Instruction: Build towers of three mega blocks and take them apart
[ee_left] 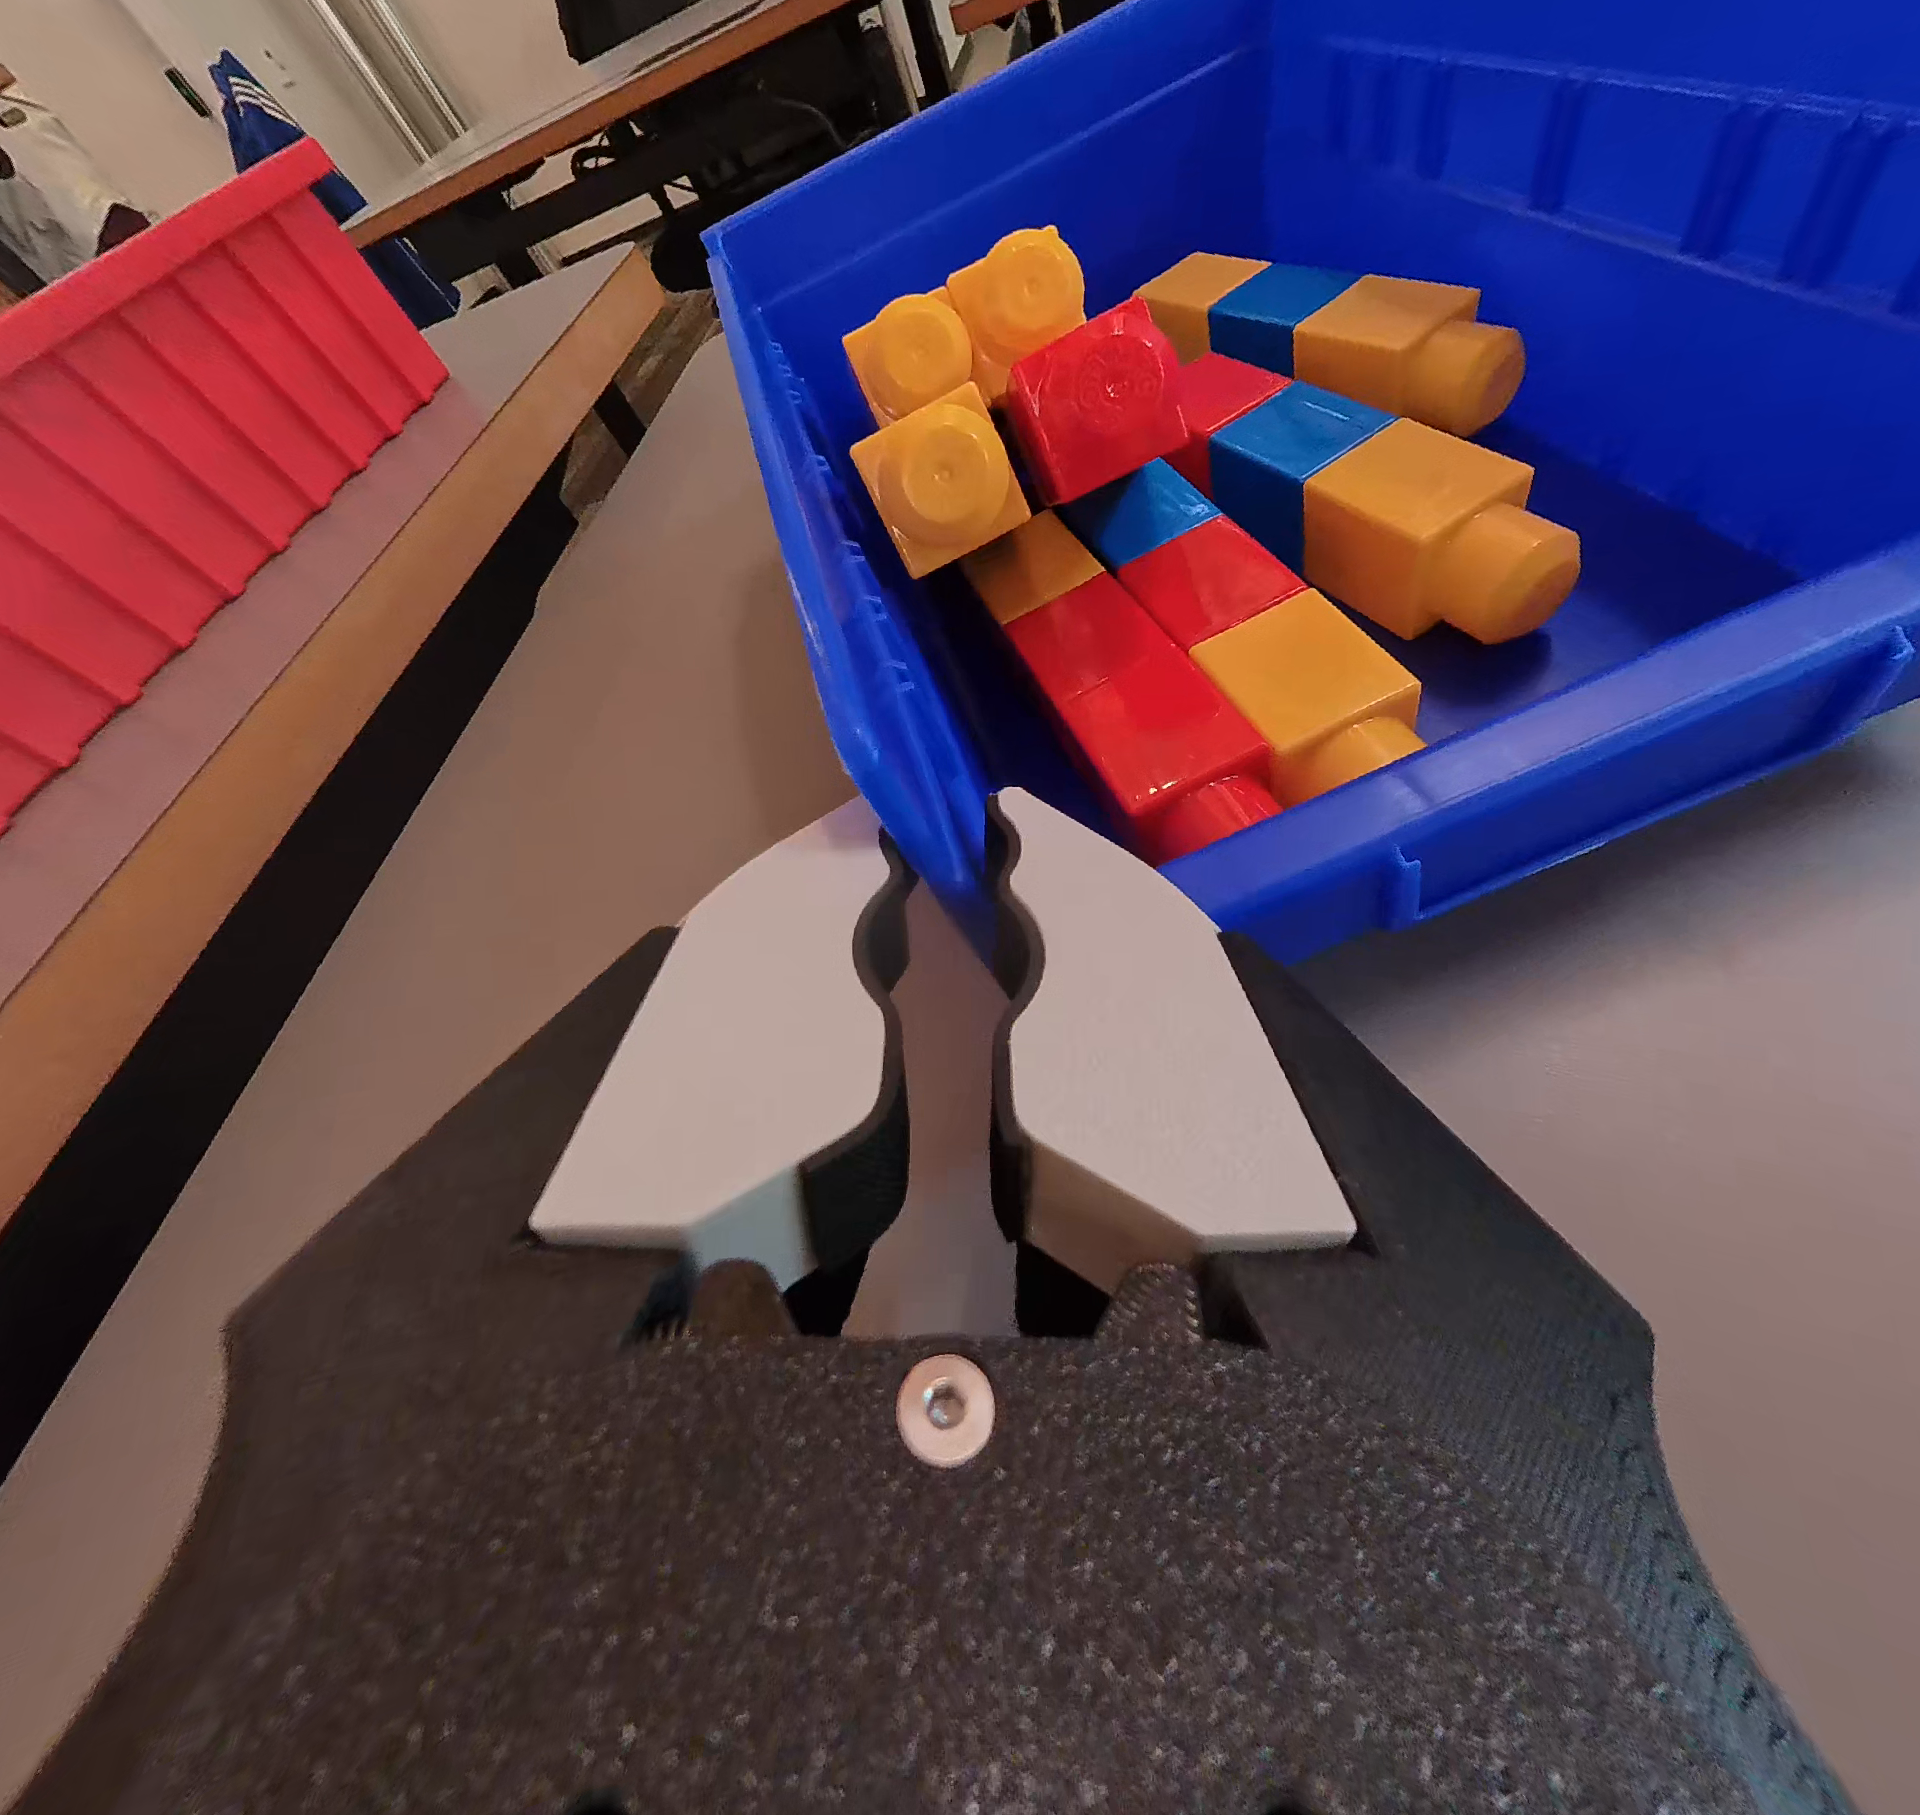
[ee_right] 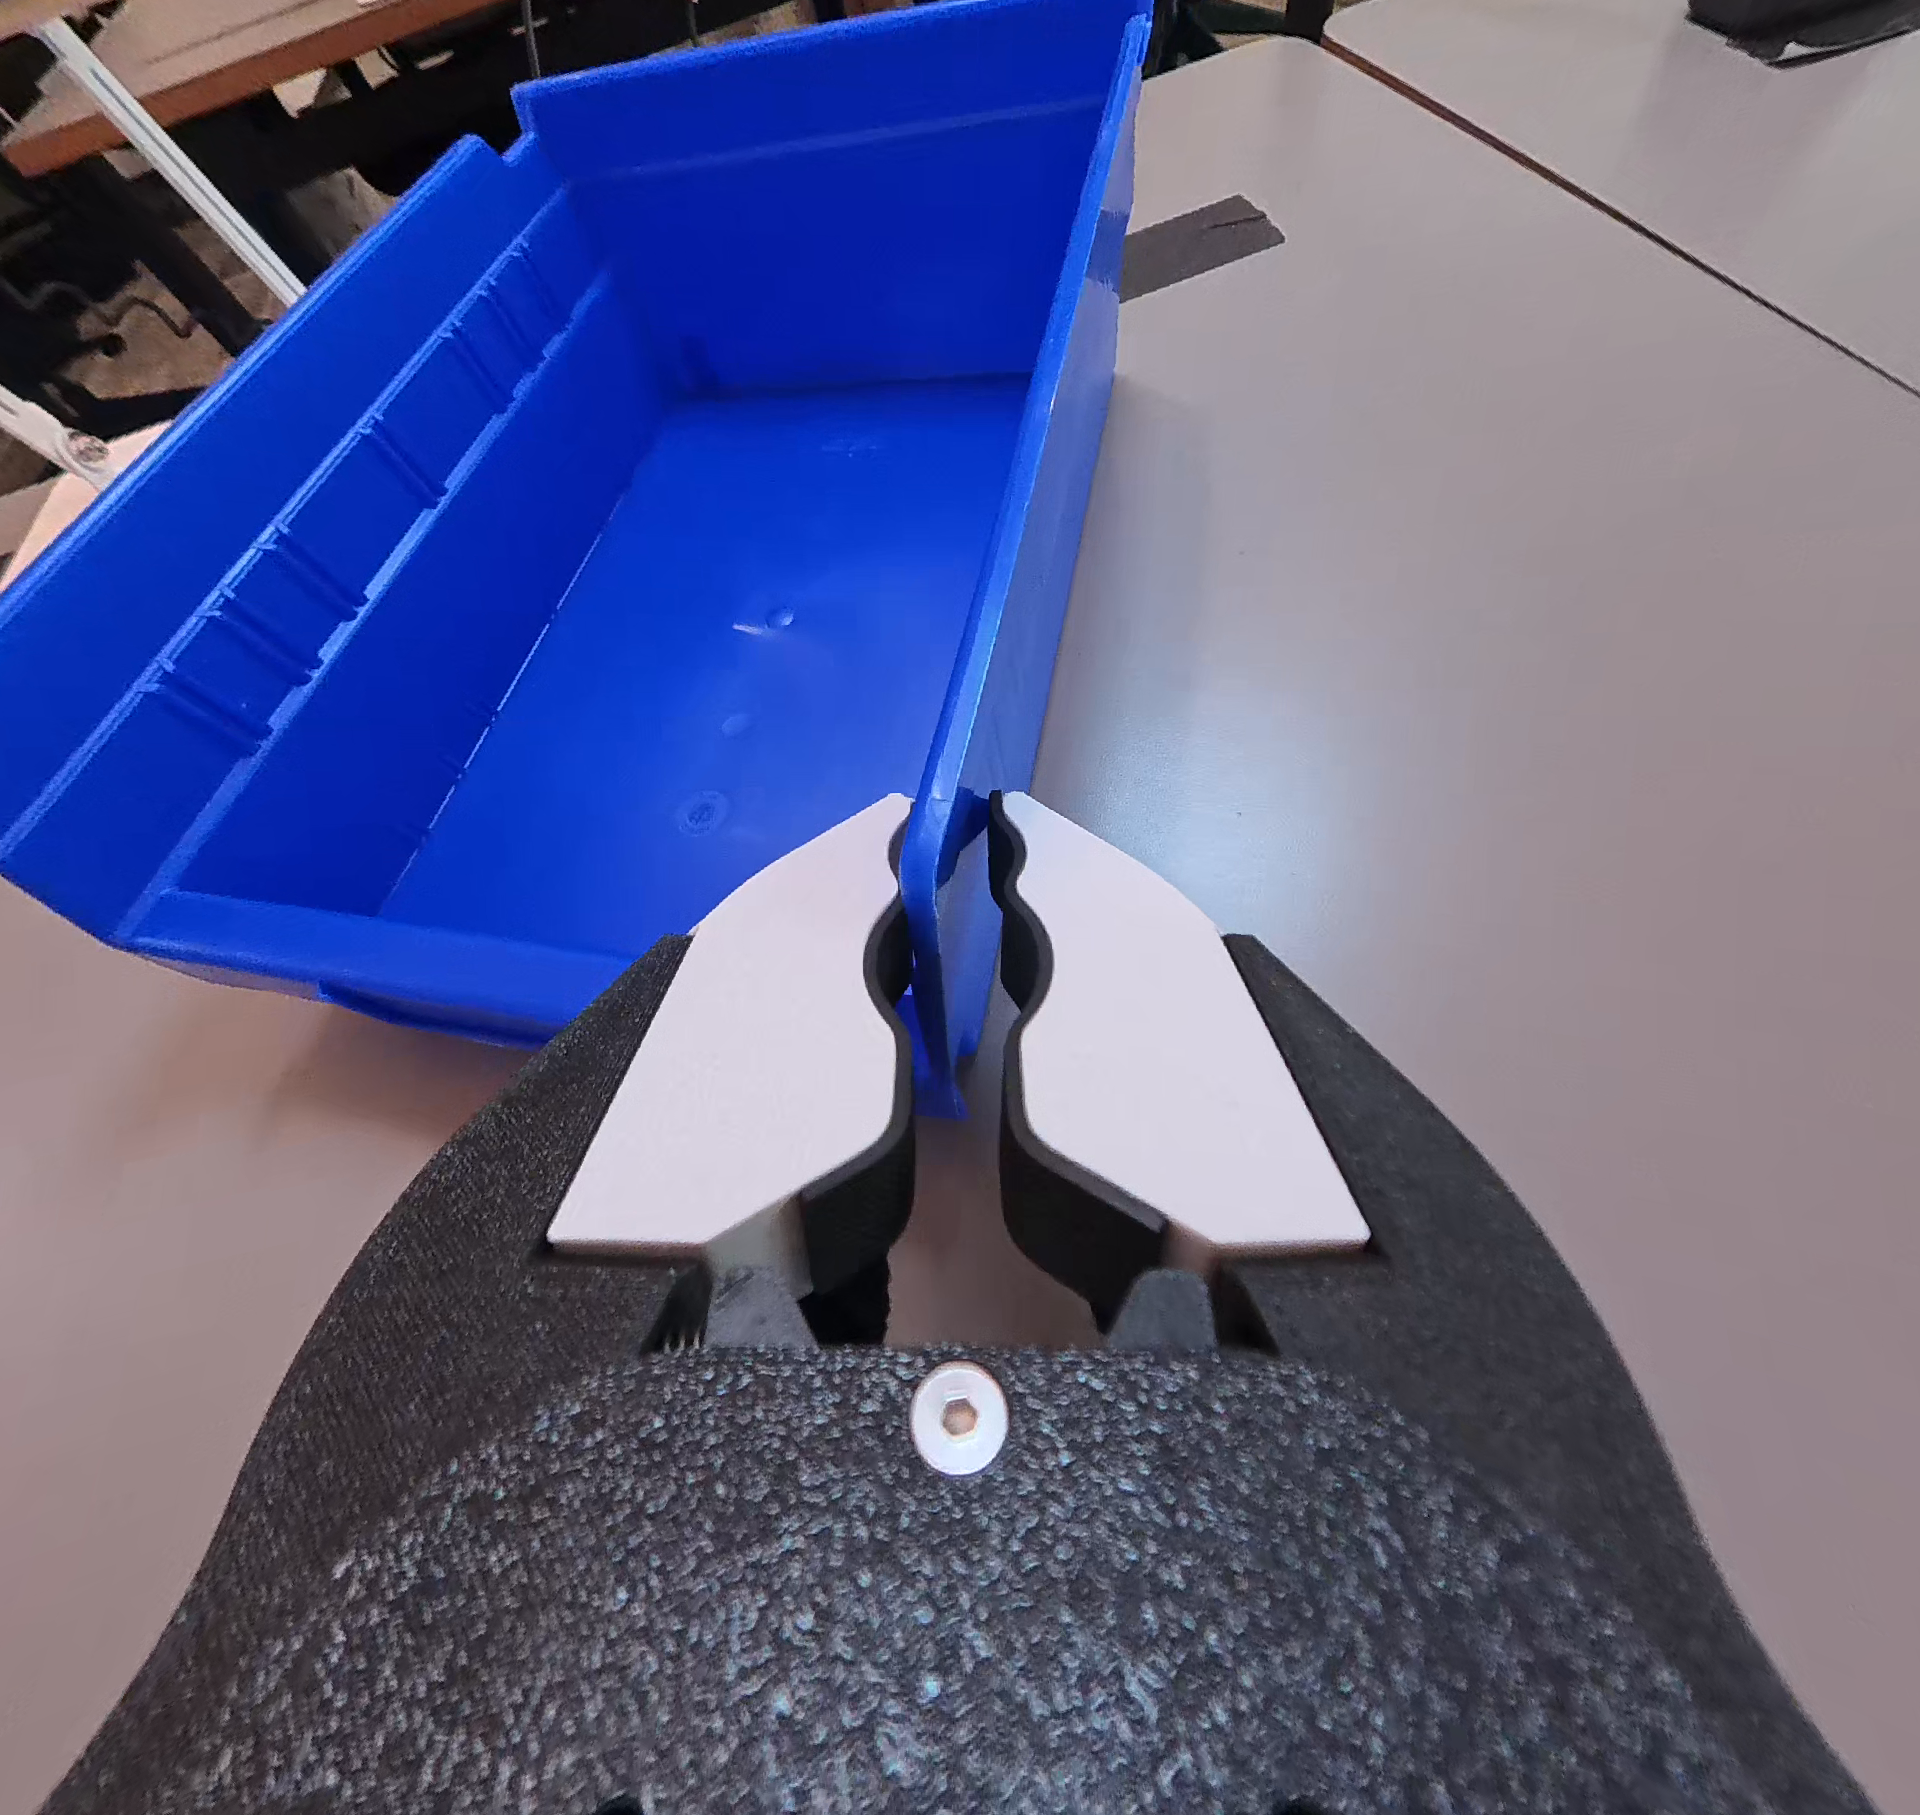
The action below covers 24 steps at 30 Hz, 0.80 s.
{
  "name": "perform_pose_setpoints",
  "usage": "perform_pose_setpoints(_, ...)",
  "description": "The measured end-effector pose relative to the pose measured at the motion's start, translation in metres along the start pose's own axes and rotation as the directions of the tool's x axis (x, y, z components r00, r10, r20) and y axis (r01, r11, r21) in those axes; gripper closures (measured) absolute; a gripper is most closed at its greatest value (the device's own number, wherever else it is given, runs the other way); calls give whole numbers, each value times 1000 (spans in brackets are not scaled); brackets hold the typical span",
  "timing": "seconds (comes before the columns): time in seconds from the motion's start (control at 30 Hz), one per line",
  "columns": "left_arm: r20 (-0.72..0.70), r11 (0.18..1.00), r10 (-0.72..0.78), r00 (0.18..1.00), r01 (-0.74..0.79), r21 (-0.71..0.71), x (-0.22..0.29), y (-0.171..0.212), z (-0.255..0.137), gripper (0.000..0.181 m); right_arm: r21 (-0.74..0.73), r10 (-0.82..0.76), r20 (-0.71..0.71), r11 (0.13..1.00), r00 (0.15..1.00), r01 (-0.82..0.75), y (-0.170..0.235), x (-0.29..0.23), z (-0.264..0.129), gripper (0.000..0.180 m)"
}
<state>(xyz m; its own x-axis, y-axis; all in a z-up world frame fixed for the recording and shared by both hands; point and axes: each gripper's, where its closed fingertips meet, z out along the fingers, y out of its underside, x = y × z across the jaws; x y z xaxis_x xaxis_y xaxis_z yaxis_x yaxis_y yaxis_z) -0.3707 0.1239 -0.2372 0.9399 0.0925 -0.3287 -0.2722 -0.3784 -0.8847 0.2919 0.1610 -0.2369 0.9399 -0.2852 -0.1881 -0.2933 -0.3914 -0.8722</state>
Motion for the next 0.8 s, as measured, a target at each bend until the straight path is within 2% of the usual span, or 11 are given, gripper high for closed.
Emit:
perform_pose_setpoints(0.1, -5, 1000, 17, 1000, -16, 11, 3, -1, 0, 169, 14, -2, 5, 1000, 1000, 2, -2, -1, -1, 167)
perform_pose_setpoints(0.2, -2, 999, 34, 999, -34, 20, 3, -1, 0, 168, 85, 3, -6, 996, 1000, -3, -15, 2, -8, 156)
perform_pose_setpoints(0.3, 2, 998, 13, 1000, -13, 66, -1, -9, -4, 164, 284, -29, 6, 959, 1000, 26, -51, -5, -31, 148)
perform_pose_setpoints(0.43, 34, 971, -85, 996, 75, 225, -15, -37, -27, 162, 508, -200, 116, 853, 973, 115, -95, -55, -71, 148)
perform_pose_setpoints(0.53, 32, 930, -106, 994, 88, 356, -18, -77, -53, 165, 542, -342, 244, 824, 907, 165, -100, -109, -80, 149)
perform_pose_setpoints(0.67, -224, 916, -63, 973, 146, 374, 32, -133, -59, 168, 502, -428, 453, 847, 782, 174, -89, -179, -72, 149)
perform_pose_setpoints(0.8, -404, 888, -63, 912, 236, 395, 83, -197, -43, 172, 401, -408, 690, 903, 598, 153, -65, -246, -60, 150)
